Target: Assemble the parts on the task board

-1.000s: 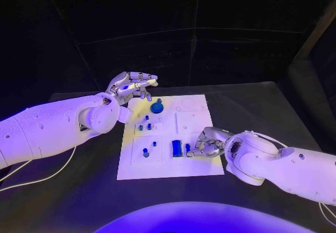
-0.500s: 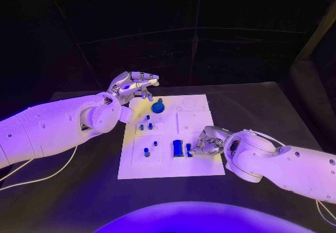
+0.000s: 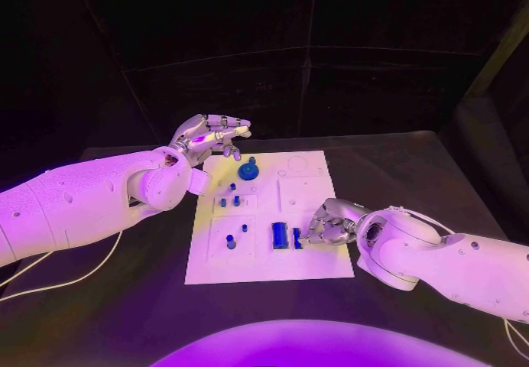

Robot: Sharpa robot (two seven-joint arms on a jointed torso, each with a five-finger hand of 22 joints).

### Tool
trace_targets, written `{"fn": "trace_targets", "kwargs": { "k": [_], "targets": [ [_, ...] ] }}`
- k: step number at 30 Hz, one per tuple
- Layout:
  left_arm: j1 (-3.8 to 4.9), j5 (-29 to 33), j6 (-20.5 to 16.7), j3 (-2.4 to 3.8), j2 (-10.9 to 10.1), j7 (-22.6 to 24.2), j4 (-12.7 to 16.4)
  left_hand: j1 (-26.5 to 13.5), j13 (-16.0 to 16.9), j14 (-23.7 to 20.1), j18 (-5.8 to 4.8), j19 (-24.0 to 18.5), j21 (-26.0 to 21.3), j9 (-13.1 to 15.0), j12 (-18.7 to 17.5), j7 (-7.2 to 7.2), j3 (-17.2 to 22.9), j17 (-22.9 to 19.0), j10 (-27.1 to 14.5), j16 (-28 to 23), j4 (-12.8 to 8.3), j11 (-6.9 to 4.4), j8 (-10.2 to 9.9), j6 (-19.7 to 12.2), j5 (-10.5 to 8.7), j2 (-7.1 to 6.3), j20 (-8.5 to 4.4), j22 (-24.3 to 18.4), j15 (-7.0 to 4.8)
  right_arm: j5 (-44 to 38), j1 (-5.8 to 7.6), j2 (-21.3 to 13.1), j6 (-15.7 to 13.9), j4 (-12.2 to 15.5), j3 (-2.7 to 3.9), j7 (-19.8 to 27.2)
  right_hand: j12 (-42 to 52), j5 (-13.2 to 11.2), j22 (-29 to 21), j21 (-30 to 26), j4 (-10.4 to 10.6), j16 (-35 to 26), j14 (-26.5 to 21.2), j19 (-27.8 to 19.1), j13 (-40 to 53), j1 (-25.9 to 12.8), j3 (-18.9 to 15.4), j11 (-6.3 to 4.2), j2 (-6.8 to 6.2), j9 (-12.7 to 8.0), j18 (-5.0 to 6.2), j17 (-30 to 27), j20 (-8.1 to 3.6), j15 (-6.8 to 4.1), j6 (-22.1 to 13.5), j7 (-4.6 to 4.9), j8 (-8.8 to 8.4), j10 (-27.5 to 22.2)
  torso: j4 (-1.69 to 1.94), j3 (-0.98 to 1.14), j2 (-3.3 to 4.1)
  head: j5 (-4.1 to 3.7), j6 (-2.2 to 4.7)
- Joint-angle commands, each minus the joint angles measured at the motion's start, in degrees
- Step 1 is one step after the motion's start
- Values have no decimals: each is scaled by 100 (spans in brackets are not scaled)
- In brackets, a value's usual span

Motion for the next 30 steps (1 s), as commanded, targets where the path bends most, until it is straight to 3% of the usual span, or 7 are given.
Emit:
{"fn": "trace_targets", "kwargs": {
  "k": [1,5,8,12,17,23,30],
  "targets": [
    [8,92,78,2,-3,0,-4,14,5,-37,77,-1,-39,5,26,0,-45,-21,-38,27,0,0,42,-51,25,33,57,-6,-9,1079,13,-107,-409,-11,3,1308,-82,-17,-209,-143,-61,-78,351,-108,-65,118,-48,30,-25,-34,42,339,26,54,-171,57,-87,-72,-15,-12,-12,-18,55],
    [7,410,103,2,12,-25,-45,14,5,-50,76,-2,-40,5,36,-2,-47,-50,-43,17,0,0,51,-55,24,38,57,-7,-9,2501,69,-229,-527,-234,7,2476,-1113,22,-1388,-993,-260,-781,79,-657,-908,423,-110,121,79,-50,263,-602,103,125,-360,160,-172,-666,-31,-19,-49,-31,120],
    [6,542,134,1,30,-13,-111,12,6,-62,76,-5,-42,6,44,-6,-49,-76,-40,5,2,-3,57,-53,24,40,58,-9,-8,3486,161,-222,-474,-519,9,3211,-3142,80,-3415,-2670,-498,-2715,-707,-1667,-2532,868,-28,214,250,-75,601,-2791,178,220,-581,268,-250,-1859,-46,-24,-89,-44,190],
    [-16,650,154,-1,77,32,-266,-1,12,-99,79,-21,-55,13,89,-29,-65,-127,-18,-19,9,-19,98,-31,24,45,57,-16,-15,4633,309,-85,-276,-1095,15,3938,-4087,-15,-3998,-3602,-651,-4491,-1394,-2047,-3335,1286,58,416,362,-186,583,-4110,356,417,-861,449,-395,-2330,-96,-37,-172,-46,325],
    [-121,711,175,0,140,207,-506,32,11,-213,83,-81,-97,30,165,-87,-57,-260,20,-98,-14,-61,212,92,25,75,44,-38,-43,5397,442,197,-27,-1958,28,4550,-5750,-583,-5044,-5234,-798,-6597,-2229,-2801,-5249,1921,326,707,412,-536,566,-5418,767,915,-962,687,-731,-2293,-146,-48,-308,0,473],
    [-204,731,128,2,262,394,-906,-21,-107,-848,71,-698,-581,-6,59,-131,-37,-647,115,-903,1,-74,260,246,25,65,71,-301,1,5829,492,610,92,-2799,140,4941,-6490,-567,-5721,-6083,-930,-7552,-2015,-2452,-6564,1816,363,788,357,-905,645,-6318,946,1031,-731,656,-1068,-1913,-165,-41,-426,17,680],
    [-291,886,28,2,425,531,-1206,-67,-147,-1723,-53,-2238,-2029,-24,-645,-56,-19,-1700,143,-3341,37,143,-28,189,15,-19,501,-1246,449,6025,503,976,235,-3381,191,5148,-6774,-561,-6082,-6481,-1165,-7897,-1618,-2012,-7092,1580,383,811,448,-1167,622,-6821,932,984,-556,667,-1286,-1765,-101,-28,-513,20,849]
  ]
}}
